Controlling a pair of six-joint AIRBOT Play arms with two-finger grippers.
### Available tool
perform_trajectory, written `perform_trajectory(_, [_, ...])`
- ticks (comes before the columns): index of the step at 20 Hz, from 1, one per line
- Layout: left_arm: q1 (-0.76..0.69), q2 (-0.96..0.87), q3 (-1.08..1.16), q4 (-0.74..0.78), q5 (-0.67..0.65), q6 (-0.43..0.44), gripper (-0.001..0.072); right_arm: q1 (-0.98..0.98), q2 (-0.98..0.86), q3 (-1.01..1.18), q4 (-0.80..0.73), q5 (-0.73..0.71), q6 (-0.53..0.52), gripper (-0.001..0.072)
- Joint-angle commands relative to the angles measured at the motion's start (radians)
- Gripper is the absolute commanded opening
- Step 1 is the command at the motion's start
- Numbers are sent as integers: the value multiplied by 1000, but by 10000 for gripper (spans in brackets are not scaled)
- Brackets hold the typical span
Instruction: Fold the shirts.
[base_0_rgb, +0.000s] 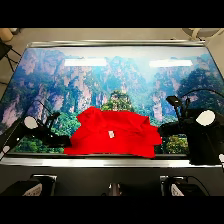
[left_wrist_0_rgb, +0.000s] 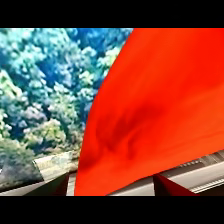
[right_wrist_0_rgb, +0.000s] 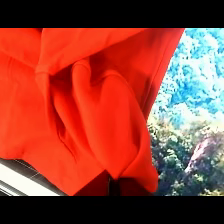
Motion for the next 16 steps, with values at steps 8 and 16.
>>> perform_trajectory(8, [2,-29,-42,-21,79,6,364,1,-1,0,1,-20,0,23])
perform_trajectory(16, [2,-55,-41,-37,82,35,22,1,-11,16,7,-149,1,22])
